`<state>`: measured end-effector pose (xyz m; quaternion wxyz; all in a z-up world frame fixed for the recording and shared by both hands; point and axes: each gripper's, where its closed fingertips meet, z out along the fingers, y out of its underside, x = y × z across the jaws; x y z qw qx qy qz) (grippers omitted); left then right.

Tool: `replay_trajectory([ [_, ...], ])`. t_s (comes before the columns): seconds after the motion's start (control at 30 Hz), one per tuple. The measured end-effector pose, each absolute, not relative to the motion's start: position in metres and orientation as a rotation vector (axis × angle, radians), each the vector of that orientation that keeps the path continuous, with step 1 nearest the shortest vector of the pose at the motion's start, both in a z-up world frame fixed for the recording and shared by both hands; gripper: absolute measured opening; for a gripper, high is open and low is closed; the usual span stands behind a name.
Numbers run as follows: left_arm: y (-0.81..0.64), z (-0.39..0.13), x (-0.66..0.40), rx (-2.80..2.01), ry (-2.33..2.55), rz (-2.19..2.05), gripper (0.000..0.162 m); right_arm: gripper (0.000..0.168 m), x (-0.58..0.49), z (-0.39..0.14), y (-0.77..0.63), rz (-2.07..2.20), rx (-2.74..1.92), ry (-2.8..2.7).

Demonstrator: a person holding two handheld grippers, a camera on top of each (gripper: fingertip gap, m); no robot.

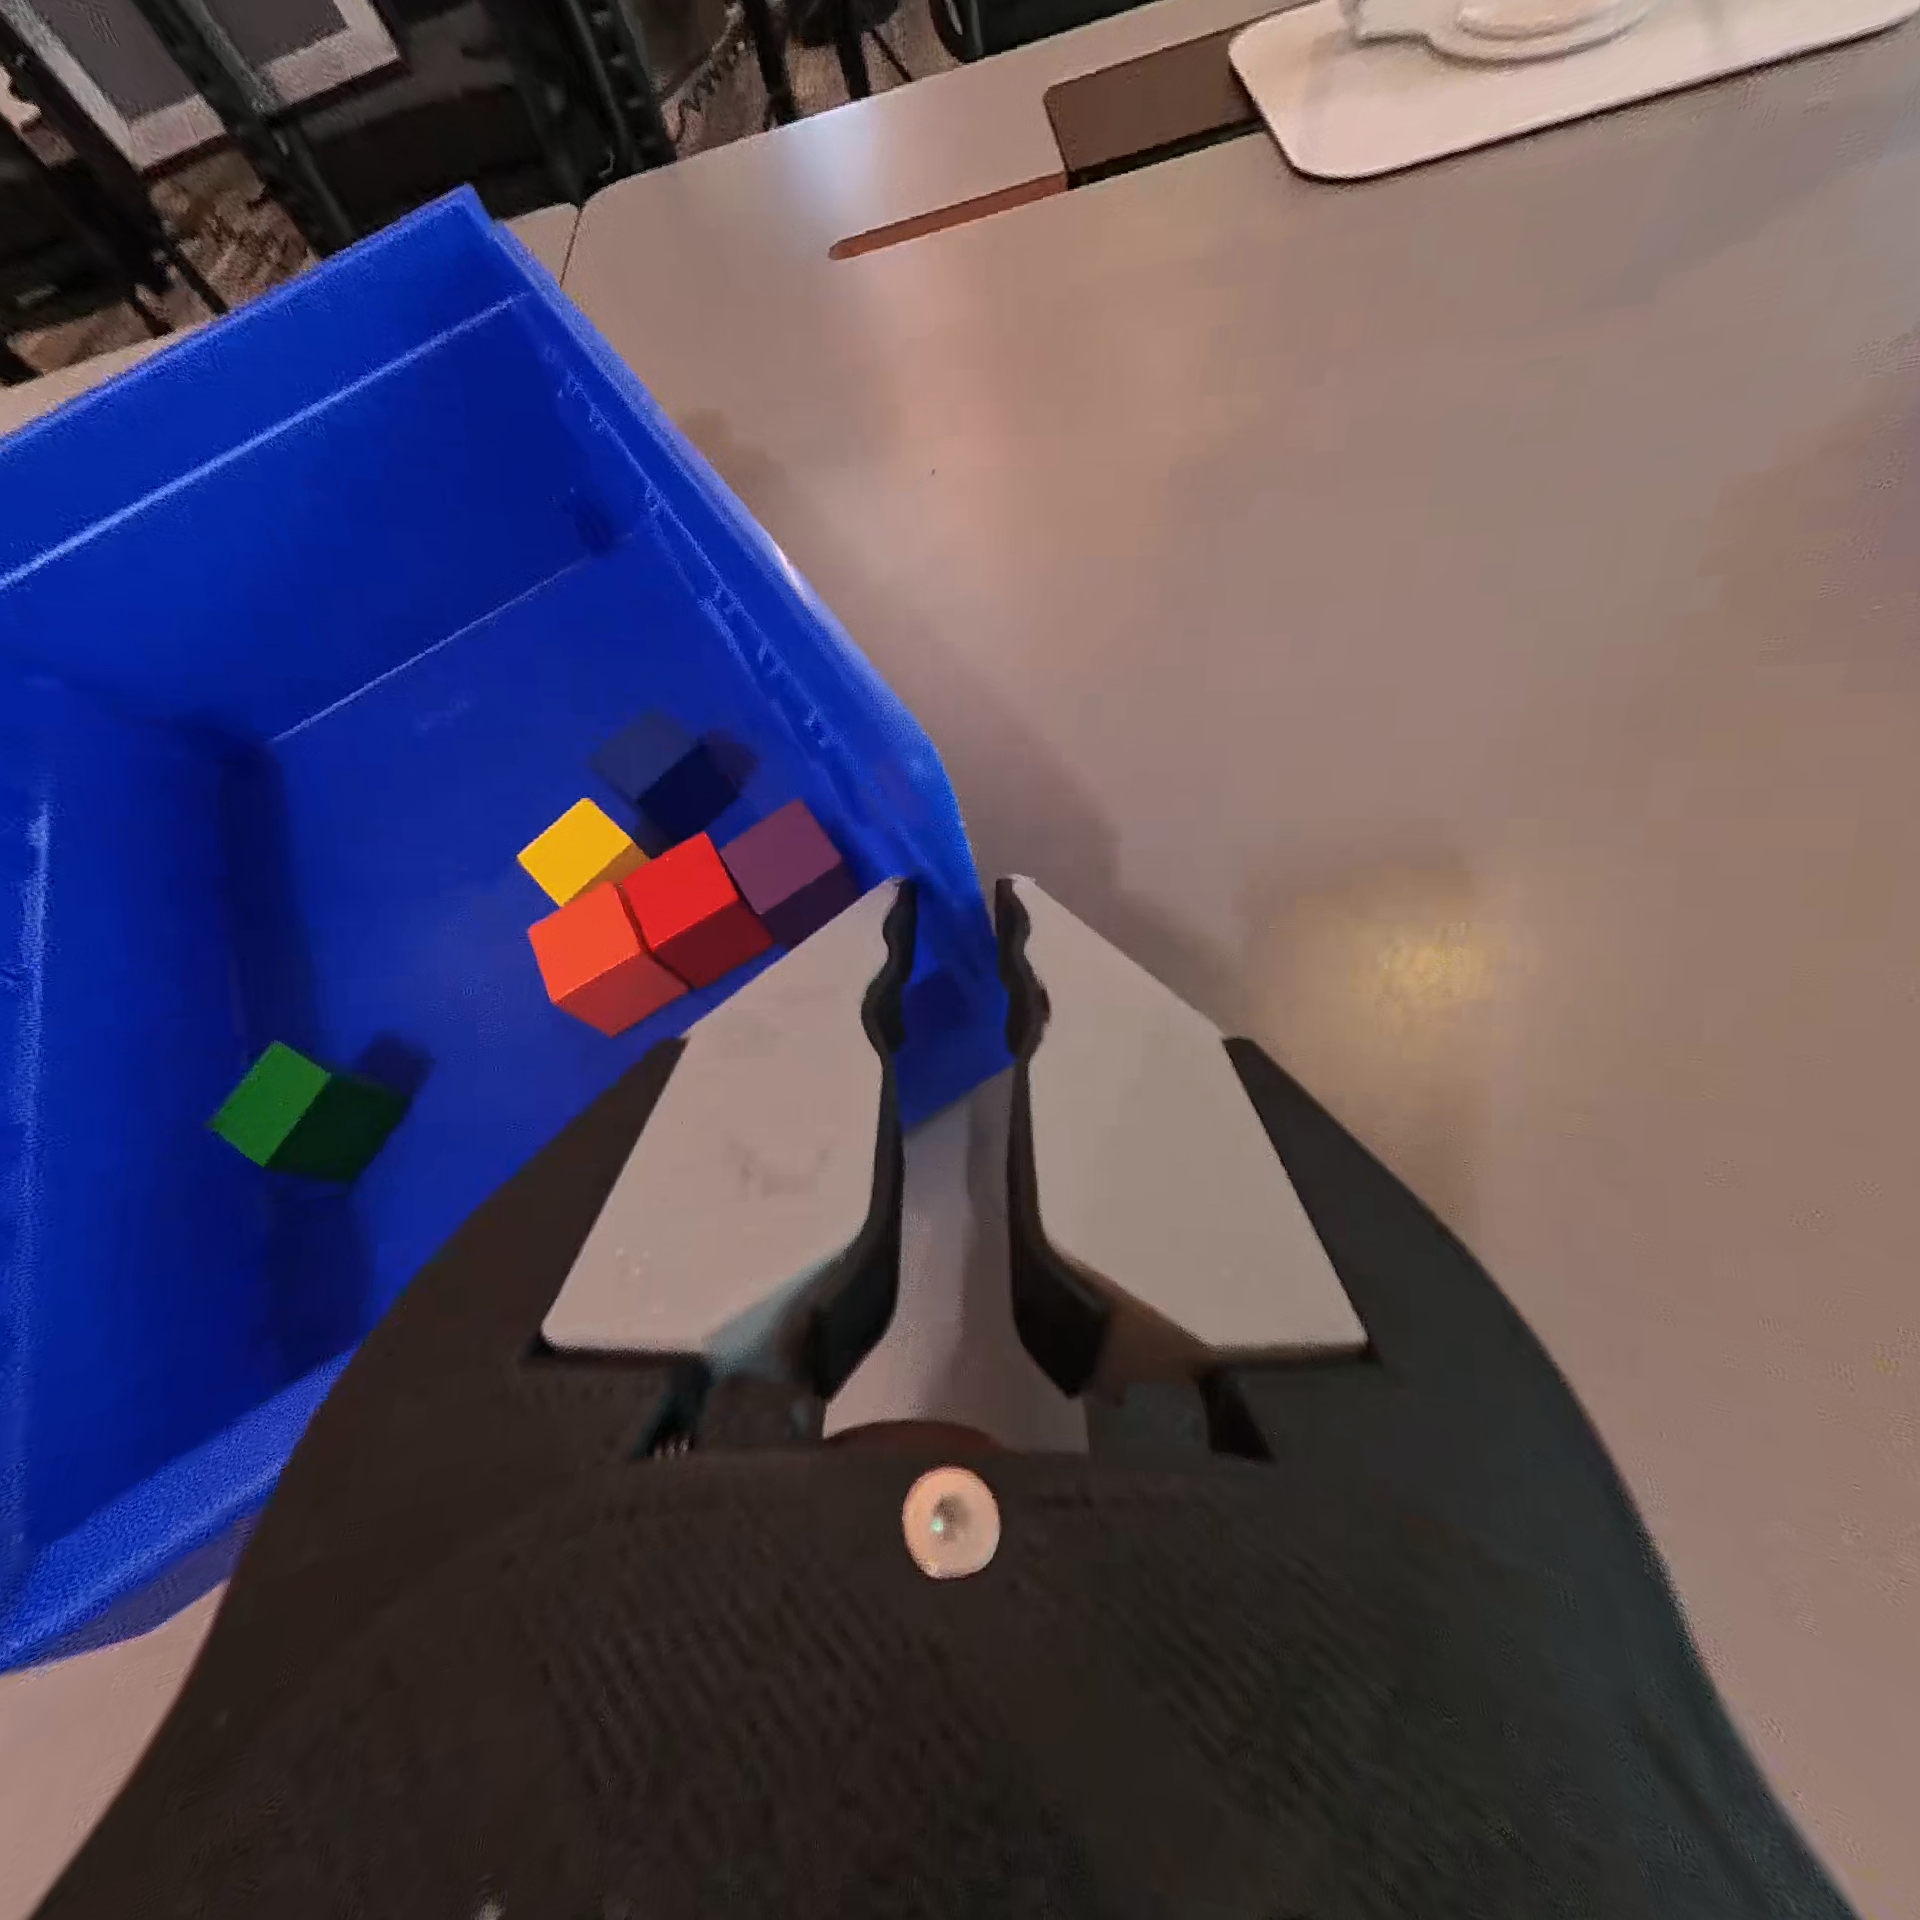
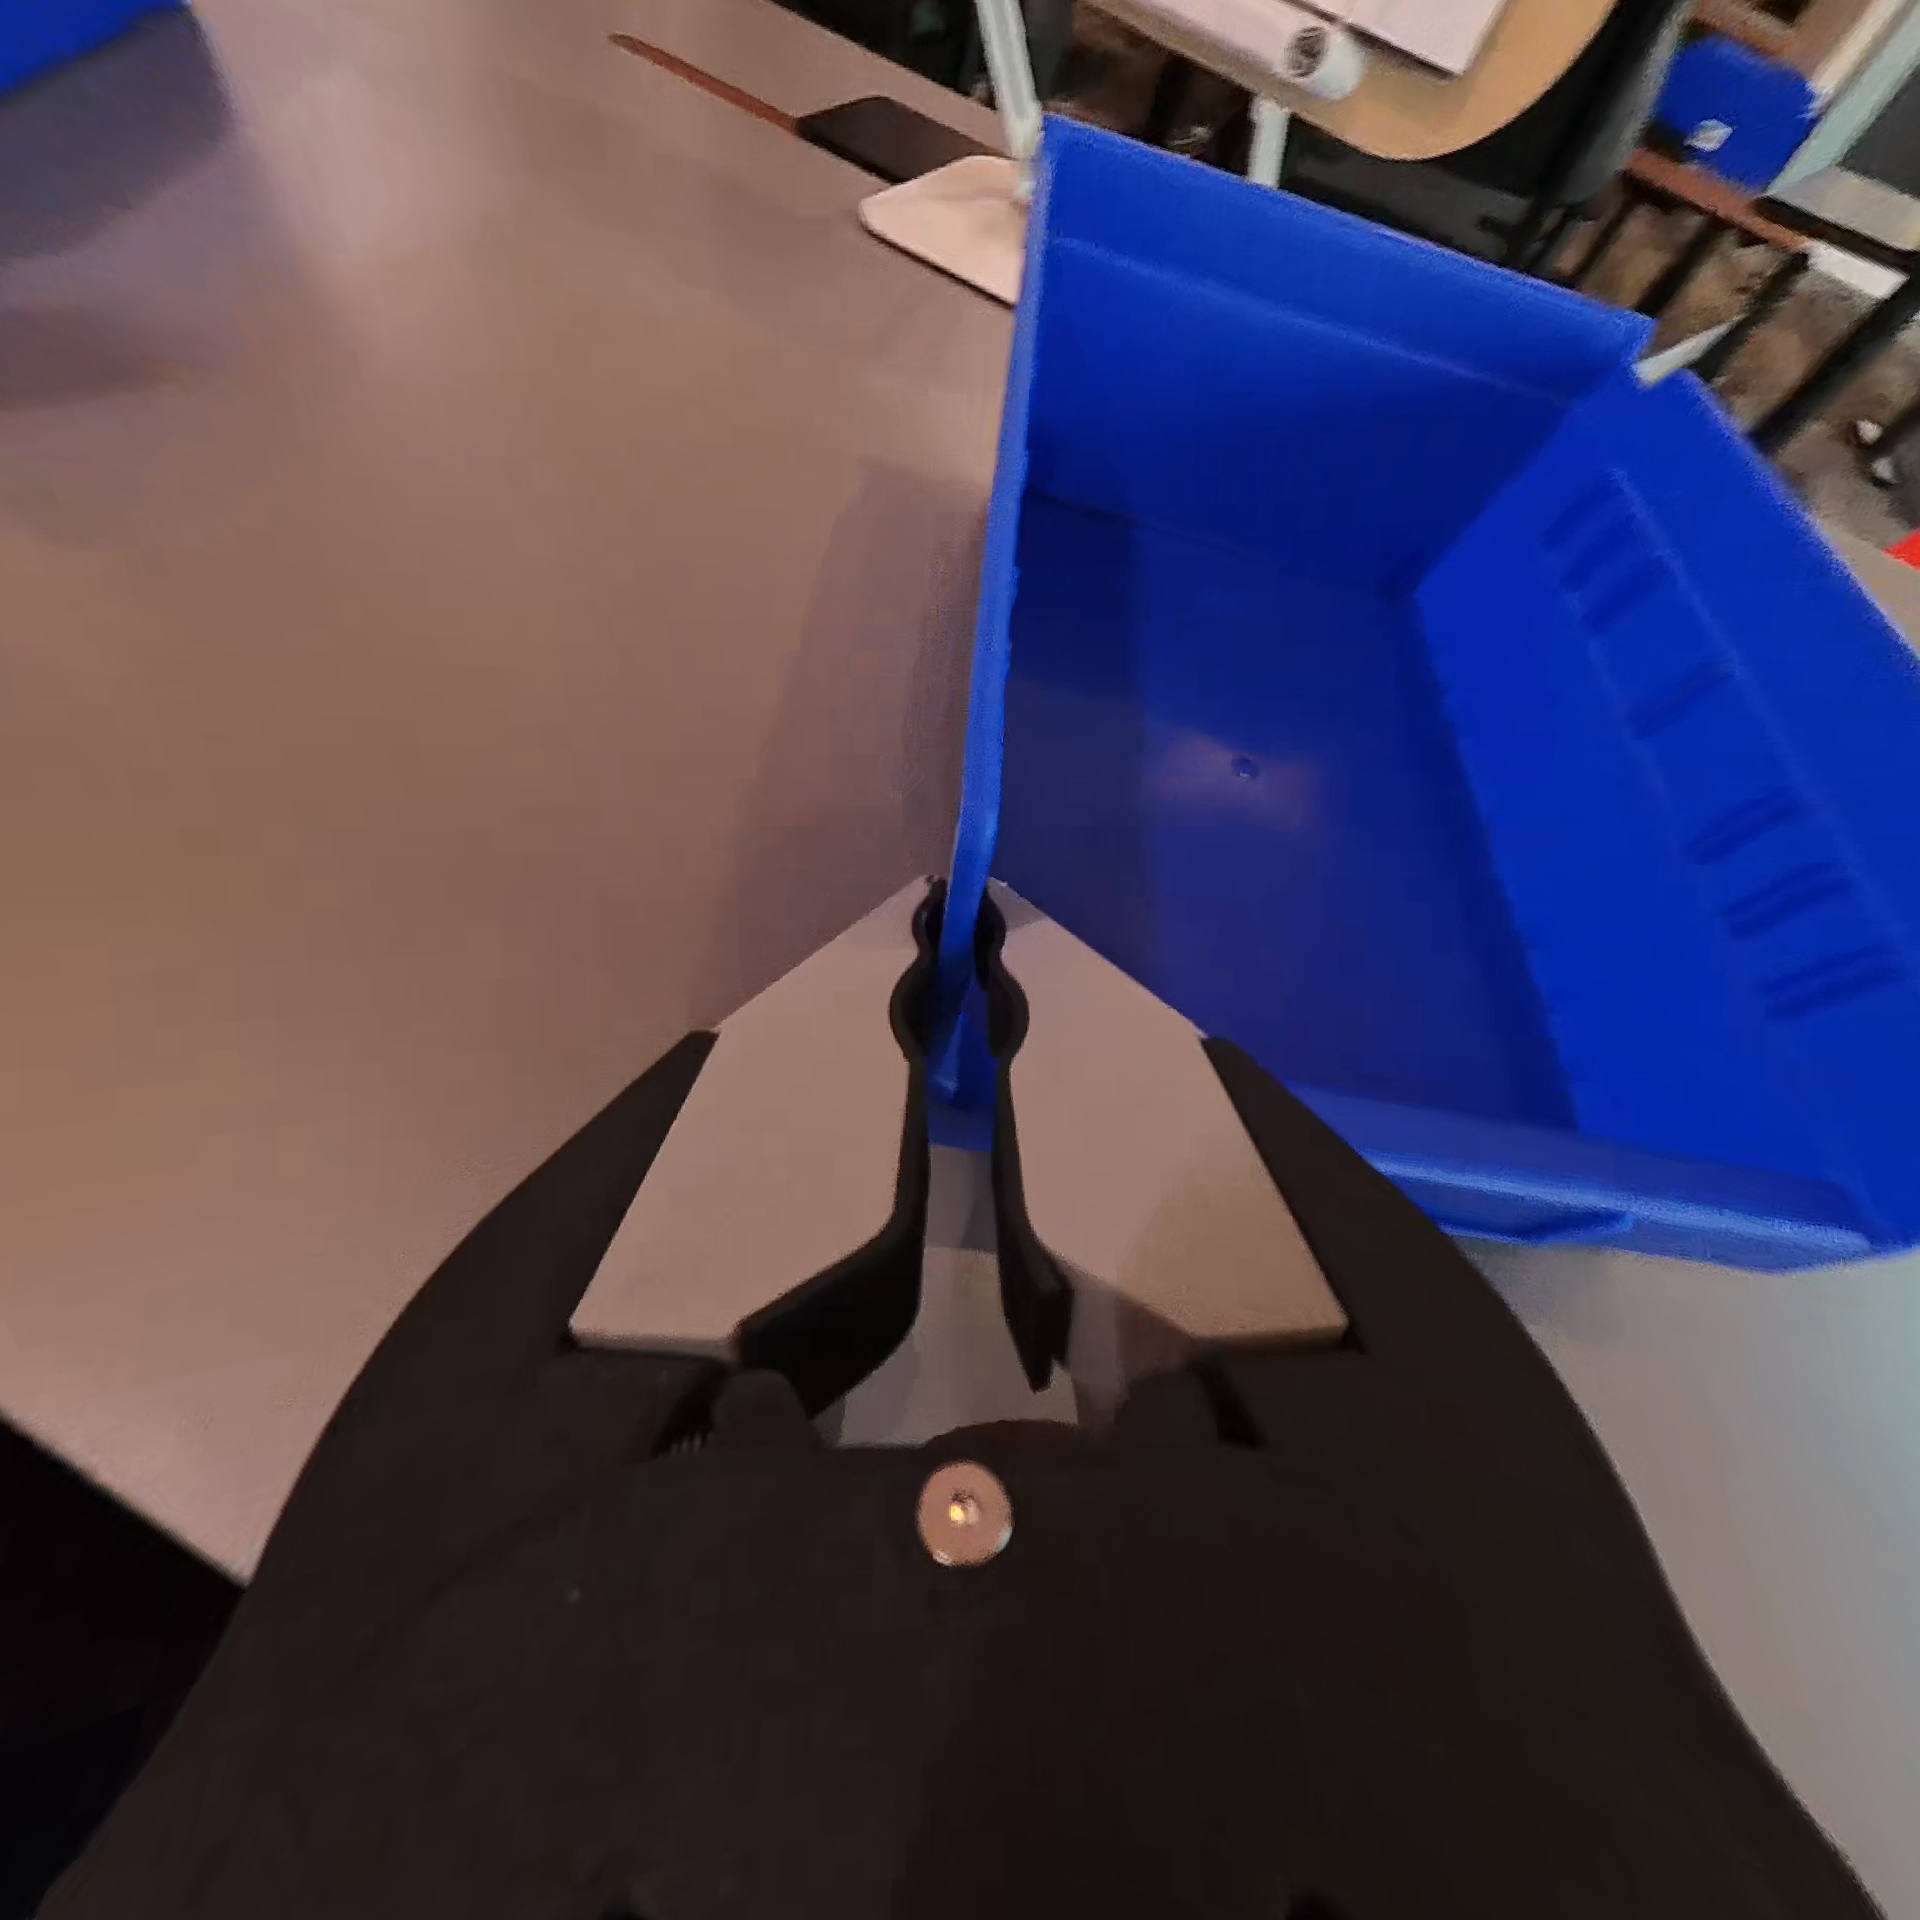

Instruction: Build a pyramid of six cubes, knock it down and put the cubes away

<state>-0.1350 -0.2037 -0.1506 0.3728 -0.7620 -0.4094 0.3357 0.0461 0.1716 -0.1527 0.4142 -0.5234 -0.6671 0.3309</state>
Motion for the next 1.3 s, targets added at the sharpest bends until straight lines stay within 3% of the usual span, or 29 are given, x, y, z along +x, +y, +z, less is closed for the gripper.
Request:
replay_trajectory([
  [0.43,-0.263,-0.151,-0.097,-1.984,-0.936,0.761,0.007,0.002,0.014,-0.152,0.165,0.753,-1.295,-1.559],
  [0.6,-0.277,-0.143,-0.092,-1.899,-1.000,0.888,0.040,0.012,0.021,-0.136,0.169,0.736,-1.236,-1.481],
  [0.7,-0.278,-0.125,-0.084,-1.826,-0.987,0.962,0.041,0.022,0.026,-0.126,0.171,0.703,-1.187,-1.441],
  [1.0,-0.223,-0.086,-0.048,-1.814,-0.802,0.967,0.044,0.025,0.041,-0.097,0.165,0.672,-1.091,-1.359],
  [1.3,-0.132,-0.115,-0.029,-1.958,-0.650,0.831,0.053,0.030,0.052,-0.072,0.135,0.778,-1.038,-1.358],
])
